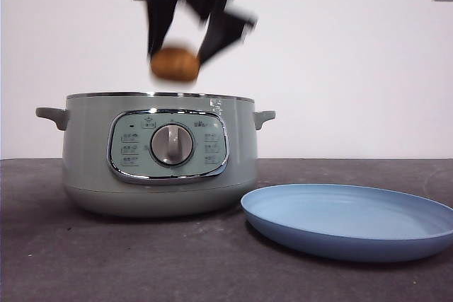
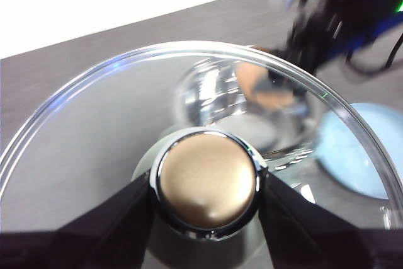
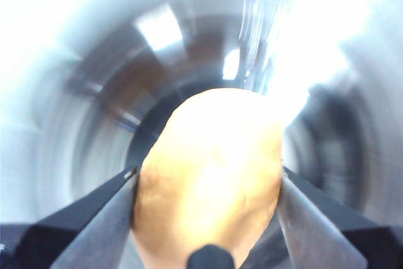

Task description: Take the potato out from the steamer,put the potato on the plate,close the lid

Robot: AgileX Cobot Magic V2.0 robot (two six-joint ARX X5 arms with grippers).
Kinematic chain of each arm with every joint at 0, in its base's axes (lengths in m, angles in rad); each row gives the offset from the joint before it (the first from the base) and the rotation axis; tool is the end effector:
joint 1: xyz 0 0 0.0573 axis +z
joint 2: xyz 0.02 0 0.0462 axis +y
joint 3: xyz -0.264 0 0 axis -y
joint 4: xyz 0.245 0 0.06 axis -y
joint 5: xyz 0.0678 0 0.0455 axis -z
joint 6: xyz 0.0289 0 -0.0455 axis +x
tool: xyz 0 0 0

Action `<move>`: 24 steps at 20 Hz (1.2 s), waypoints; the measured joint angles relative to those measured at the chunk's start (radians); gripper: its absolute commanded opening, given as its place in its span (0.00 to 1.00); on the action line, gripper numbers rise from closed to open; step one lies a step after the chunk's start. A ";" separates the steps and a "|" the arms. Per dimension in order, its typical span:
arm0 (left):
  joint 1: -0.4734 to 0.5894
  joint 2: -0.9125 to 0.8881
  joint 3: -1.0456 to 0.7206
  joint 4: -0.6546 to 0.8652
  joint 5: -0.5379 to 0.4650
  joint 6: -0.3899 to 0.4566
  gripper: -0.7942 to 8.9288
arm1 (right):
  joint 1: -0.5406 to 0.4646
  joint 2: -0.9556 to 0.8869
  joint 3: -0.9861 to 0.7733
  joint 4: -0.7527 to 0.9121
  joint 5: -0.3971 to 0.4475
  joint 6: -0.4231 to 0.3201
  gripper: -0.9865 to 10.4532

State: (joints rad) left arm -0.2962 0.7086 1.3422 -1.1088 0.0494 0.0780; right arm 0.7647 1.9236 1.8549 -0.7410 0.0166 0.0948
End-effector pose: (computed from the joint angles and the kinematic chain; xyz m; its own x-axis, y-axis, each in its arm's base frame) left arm 0.0641 -0.0210 0.4245 0.8350 -0.3065 -0.4570 0.3666 0.9292 0.0468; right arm 0.3081 0.2949 0.3243 0.5091 0.4655 -0.7240 -0.6314 0.7736 0.0533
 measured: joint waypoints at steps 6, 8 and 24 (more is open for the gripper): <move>0.000 0.040 0.000 0.065 0.077 0.000 0.07 | -0.006 -0.317 0.002 -0.284 0.139 -0.053 0.07; 0.000 0.063 0.000 0.072 0.091 0.000 0.07 | -0.016 -0.388 -0.018 -0.332 0.190 -0.059 0.07; -0.009 0.201 0.000 0.173 0.163 0.000 0.07 | -0.182 -0.709 -1.086 0.299 -0.017 0.020 0.07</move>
State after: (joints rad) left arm -0.3054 0.9096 1.3422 -0.9356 0.2123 0.0780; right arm 0.5831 1.2144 0.7689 -0.4423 -0.0006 0.1150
